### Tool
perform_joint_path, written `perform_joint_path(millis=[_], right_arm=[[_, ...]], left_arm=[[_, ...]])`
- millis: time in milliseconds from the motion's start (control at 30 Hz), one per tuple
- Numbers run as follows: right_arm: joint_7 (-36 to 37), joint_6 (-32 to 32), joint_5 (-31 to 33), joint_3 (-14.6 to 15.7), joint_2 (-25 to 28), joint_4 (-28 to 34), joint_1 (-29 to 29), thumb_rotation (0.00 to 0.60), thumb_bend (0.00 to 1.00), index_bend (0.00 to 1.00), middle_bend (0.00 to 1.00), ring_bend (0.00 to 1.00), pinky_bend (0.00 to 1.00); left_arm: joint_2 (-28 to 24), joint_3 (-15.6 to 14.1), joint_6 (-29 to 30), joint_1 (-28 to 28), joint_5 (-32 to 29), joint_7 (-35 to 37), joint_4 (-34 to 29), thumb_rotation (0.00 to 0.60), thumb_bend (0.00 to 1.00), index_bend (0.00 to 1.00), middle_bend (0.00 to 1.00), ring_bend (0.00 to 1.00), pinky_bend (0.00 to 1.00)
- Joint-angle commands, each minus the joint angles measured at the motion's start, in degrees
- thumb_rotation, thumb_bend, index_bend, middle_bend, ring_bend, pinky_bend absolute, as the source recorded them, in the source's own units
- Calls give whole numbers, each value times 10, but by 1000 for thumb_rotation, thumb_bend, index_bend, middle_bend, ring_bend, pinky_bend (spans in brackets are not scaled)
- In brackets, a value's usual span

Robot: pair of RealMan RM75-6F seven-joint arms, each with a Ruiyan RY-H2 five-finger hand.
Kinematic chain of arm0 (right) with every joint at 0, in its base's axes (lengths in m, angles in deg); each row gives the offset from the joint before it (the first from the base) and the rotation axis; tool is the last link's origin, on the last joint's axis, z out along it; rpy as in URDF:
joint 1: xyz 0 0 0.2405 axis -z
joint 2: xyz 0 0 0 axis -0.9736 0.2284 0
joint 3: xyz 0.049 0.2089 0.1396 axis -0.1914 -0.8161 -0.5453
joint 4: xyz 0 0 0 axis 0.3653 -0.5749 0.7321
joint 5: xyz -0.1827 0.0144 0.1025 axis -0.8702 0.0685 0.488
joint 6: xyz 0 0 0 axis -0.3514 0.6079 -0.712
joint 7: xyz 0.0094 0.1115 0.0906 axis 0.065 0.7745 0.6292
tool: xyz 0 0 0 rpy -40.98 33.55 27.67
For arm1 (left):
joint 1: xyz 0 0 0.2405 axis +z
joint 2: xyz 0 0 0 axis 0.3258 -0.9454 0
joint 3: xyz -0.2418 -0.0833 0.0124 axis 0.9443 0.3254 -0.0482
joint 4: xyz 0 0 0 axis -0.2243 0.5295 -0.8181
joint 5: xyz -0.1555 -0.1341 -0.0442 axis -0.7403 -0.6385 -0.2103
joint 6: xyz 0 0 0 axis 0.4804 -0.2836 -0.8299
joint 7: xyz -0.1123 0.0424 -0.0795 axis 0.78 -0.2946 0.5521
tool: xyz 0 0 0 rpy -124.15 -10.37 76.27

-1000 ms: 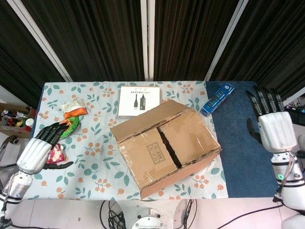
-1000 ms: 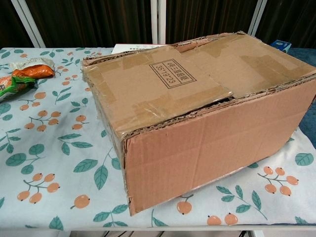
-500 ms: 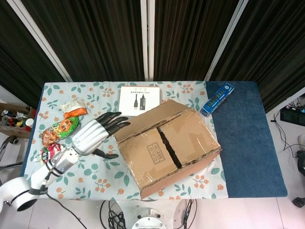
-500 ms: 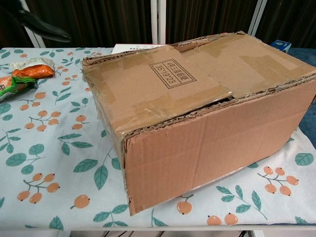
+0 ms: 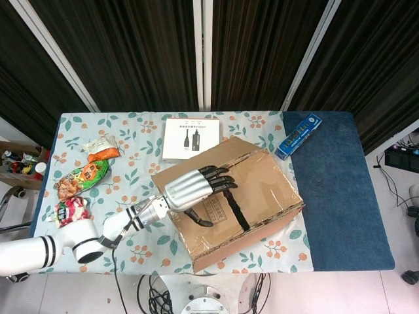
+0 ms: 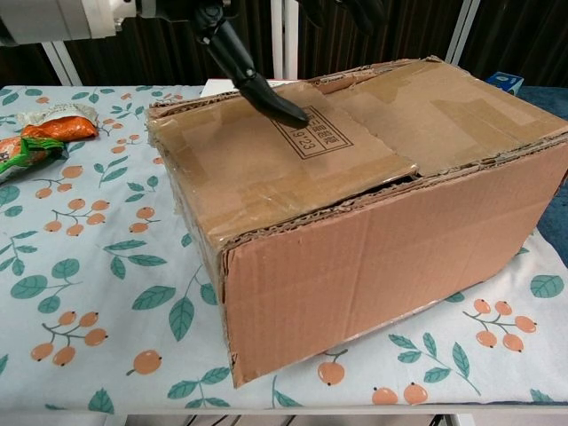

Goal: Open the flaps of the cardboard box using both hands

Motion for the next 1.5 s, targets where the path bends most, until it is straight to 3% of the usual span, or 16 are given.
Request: perform_joint_path(millis=[33, 167, 333, 733, 1233, 1500], right_arm=[[2, -2, 0, -3, 0, -2, 1, 600, 574, 0, 0, 0, 0], [11, -5, 2, -8, -1, -5, 2, 600, 579, 0, 0, 0, 0], [17, -9, 3, -11, -2, -9, 4, 600, 589, 0, 0, 0, 0], [27, -19, 6, -19, -5, -14, 7, 600, 610, 0, 0, 0, 0], [64, -32, 20, -32, -17, -37, 6, 600, 586, 0, 0, 0, 0], [68, -25, 15, -36, -11, -31, 11, 600, 585, 0, 0, 0, 0]], left_arm=[[9, -1, -7, -13, -9, 17, 10, 290, 0, 235, 203, 71, 178], [15, -9, -25, -25, -32, 32, 17, 204, 0, 290, 240, 71, 178], [23, -19, -32, -33, -41, 32, 21, 175, 0, 297, 250, 71, 178], [45, -43, -38, -58, -33, 26, 28, 173, 0, 304, 267, 71, 178], [38, -57, -37, -75, -31, -4, 24, 170, 0, 517, 463, 71, 177], [-2, -45, -27, -78, -38, -23, -17, 170, 0, 612, 523, 89, 176]])
